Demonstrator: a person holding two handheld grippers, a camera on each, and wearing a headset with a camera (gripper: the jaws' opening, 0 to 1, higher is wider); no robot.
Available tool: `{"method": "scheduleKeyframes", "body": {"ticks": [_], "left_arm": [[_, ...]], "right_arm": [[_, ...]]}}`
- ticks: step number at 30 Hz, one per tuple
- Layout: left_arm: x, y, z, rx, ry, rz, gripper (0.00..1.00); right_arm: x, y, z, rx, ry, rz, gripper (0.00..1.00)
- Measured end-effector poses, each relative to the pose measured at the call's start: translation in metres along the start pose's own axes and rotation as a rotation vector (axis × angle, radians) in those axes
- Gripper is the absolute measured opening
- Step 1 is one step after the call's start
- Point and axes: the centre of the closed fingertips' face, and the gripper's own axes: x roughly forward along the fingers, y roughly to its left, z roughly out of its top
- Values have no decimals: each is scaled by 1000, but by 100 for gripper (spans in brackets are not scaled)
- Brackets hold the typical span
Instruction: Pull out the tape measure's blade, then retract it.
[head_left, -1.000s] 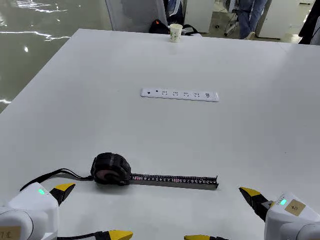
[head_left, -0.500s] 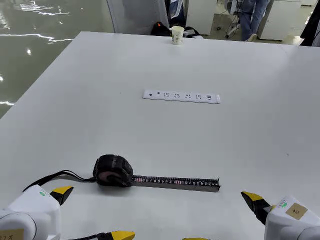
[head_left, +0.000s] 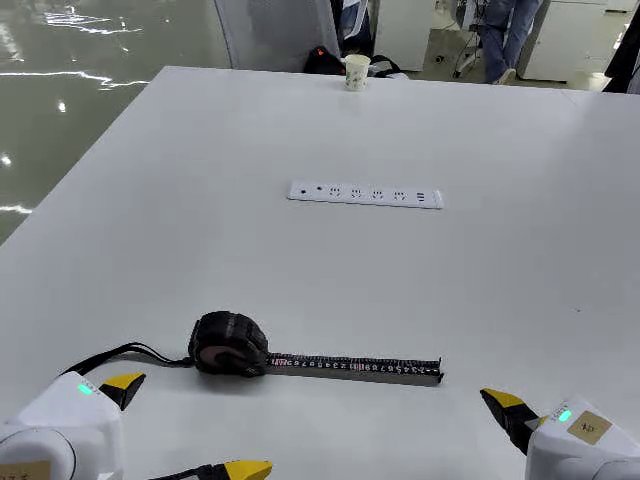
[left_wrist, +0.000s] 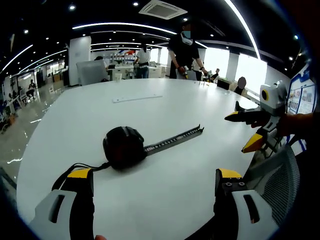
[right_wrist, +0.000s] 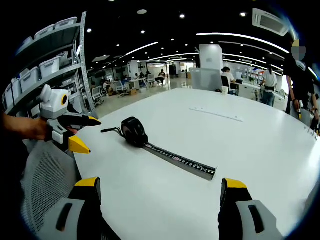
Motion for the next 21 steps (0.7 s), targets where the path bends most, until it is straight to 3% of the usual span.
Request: {"method": "scheduleKeyframes", "body": {"ticks": [21], "left_arm": [[3, 0, 5, -12, -4, 7, 99]], "right_arm": [[0, -5, -1, -13, 4, 15, 99]]}}
